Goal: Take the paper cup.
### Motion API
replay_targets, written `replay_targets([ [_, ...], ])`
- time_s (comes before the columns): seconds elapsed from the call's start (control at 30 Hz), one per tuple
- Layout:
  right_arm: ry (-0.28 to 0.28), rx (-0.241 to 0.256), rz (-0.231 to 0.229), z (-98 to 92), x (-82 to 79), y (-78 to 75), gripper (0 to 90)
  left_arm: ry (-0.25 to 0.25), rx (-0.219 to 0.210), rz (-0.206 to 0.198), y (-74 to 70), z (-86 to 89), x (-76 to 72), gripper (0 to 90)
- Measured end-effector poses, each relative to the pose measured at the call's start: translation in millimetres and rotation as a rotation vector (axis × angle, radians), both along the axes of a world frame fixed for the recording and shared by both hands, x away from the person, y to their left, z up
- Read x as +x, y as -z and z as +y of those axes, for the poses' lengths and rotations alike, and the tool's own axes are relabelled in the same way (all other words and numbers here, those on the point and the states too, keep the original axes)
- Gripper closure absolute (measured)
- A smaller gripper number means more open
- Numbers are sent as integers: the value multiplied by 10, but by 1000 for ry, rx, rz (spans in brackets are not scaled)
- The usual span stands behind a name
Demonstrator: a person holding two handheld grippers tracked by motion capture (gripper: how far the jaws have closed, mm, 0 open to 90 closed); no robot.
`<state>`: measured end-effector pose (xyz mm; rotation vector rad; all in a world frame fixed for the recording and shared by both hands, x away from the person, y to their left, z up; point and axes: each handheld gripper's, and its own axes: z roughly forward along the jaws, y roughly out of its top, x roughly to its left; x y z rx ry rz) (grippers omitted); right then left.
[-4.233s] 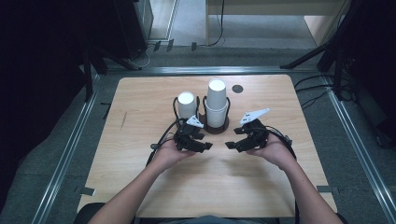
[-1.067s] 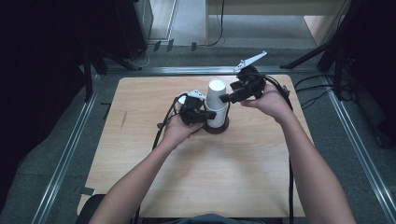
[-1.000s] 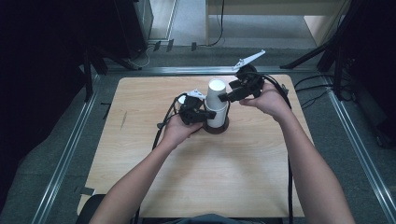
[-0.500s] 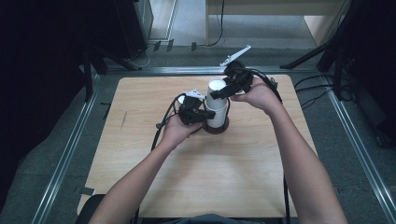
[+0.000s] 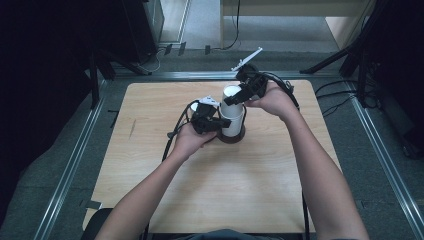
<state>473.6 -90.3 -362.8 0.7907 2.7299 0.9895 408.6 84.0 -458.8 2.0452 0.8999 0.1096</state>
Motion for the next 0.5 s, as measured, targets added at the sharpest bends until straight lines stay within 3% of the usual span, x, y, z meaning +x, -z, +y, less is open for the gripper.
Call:
replay_targets([
  [0.2,19,10,10,-2,-4,-54,317,2,2,-1,1,5,2,857],
  [0.5,32,27,-2,-42,-36,-273,322,2,2,-1,0,22,9,848],
])
